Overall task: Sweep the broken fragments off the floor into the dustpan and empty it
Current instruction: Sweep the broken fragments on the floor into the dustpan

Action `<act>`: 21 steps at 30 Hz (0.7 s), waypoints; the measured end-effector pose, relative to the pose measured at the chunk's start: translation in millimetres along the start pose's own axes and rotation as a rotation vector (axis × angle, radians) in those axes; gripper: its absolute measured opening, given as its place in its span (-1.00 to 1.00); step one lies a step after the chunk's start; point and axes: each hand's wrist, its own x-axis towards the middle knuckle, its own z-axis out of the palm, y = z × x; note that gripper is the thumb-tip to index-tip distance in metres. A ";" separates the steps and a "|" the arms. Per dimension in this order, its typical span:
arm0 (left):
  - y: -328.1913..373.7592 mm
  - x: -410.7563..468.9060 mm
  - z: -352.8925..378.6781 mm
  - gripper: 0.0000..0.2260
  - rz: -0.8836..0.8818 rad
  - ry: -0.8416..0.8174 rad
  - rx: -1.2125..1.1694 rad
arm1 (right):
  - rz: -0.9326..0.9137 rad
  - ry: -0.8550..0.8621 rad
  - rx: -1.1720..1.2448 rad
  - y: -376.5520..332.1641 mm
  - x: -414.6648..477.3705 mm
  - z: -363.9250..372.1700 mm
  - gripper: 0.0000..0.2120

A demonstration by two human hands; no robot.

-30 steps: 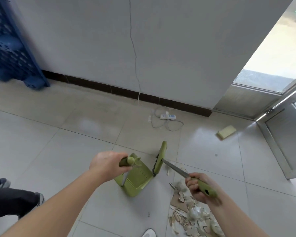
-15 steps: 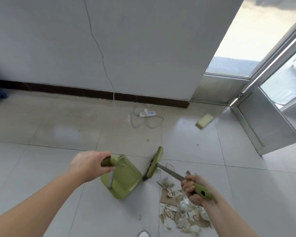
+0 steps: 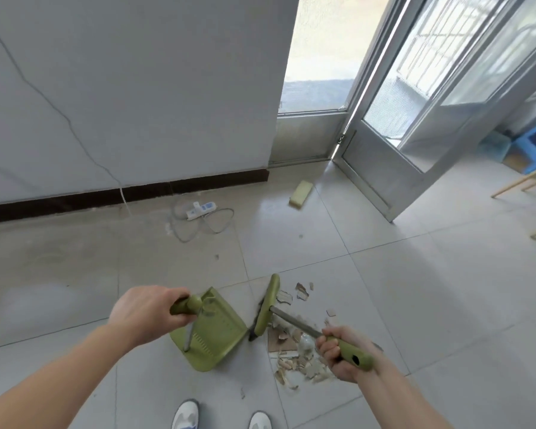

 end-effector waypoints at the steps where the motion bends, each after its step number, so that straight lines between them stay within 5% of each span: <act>1: 0.3 2.6 0.2 -0.71 0.025 -0.009 0.005 | 0.001 0.008 0.024 3.7 -1.4 -2.3 -0.77; 13: -7.0 35.6 -8.9 -0.64 0.256 0.005 0.036 | -0.097 0.012 0.231 52.2 -19.5 -6.7 -0.83; 21: -25.9 79.7 -30.7 -0.70 0.265 0.055 -0.002 | -0.124 -0.045 0.250 20.2 -4.5 28.4 -0.73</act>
